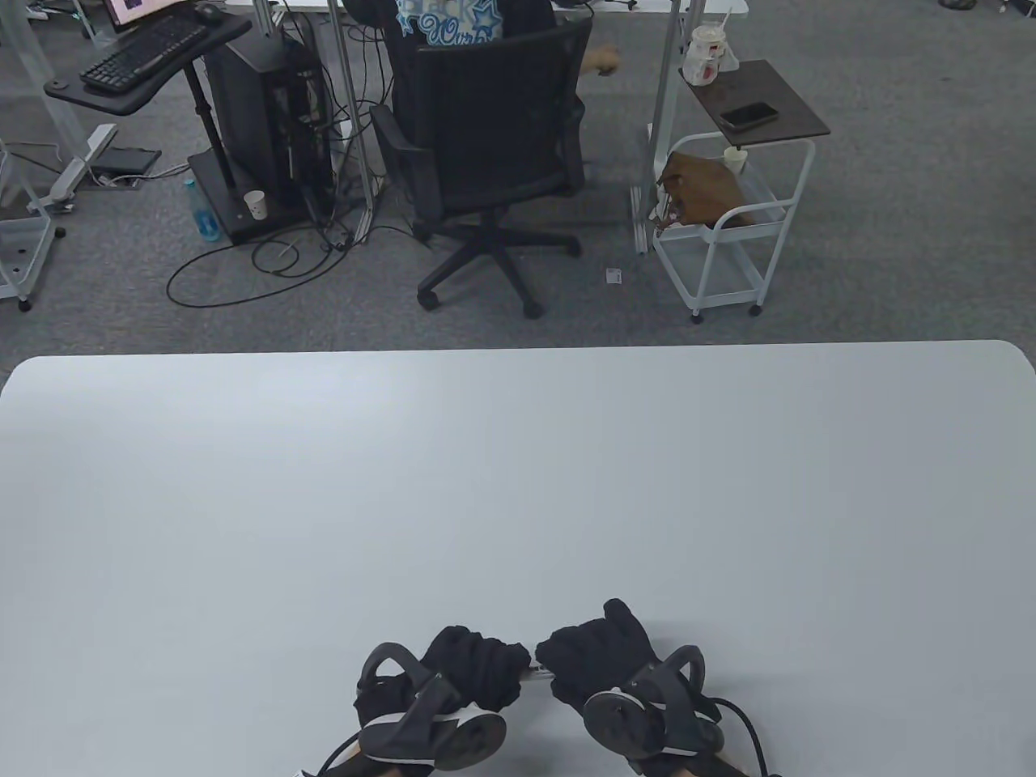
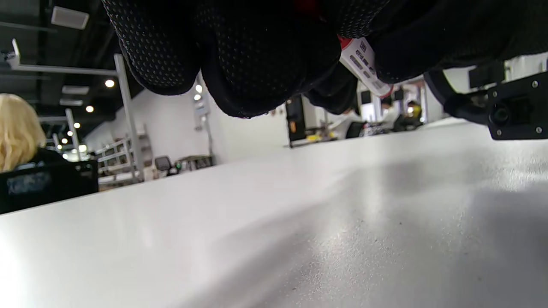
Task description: Remove marker cap from marker with left hand
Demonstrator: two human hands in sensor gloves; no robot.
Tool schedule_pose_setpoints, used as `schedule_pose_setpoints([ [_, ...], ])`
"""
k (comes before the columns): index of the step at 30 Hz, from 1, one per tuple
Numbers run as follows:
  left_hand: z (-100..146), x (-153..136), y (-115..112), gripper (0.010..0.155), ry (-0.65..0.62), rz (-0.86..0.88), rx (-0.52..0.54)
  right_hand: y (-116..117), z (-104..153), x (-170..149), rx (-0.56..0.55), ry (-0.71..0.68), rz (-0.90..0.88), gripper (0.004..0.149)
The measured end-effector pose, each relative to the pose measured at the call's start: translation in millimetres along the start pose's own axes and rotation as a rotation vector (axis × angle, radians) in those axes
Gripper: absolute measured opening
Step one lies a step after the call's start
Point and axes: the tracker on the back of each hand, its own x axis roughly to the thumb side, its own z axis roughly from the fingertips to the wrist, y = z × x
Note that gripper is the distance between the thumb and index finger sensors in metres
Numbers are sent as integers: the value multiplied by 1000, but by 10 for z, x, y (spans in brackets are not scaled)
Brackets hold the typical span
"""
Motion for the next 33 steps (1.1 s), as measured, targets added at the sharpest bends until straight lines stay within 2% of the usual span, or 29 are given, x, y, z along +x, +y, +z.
schedule_pose_setpoints([
  [3,-12,-7,-26,51,14,3,5,-10,0,8,-13,-1,34,45],
  [11,-6,-73,3,49,13,7,65,-112,-43,-71,1,25,-58,44],
  [14,101,-295,-7,49,105,-99,57,-182,32,-299,-17,104,89,44],
  [17,226,-574,-54,49,177,58,75,-223,125,-605,-5,184,-76,44],
  [19,249,-658,-79,49,198,87,71,-241,160,-707,6,214,-81,44],
  [33,230,-622,-96,49,182,99,30,-211,151,-680,76,246,-44,44],
])
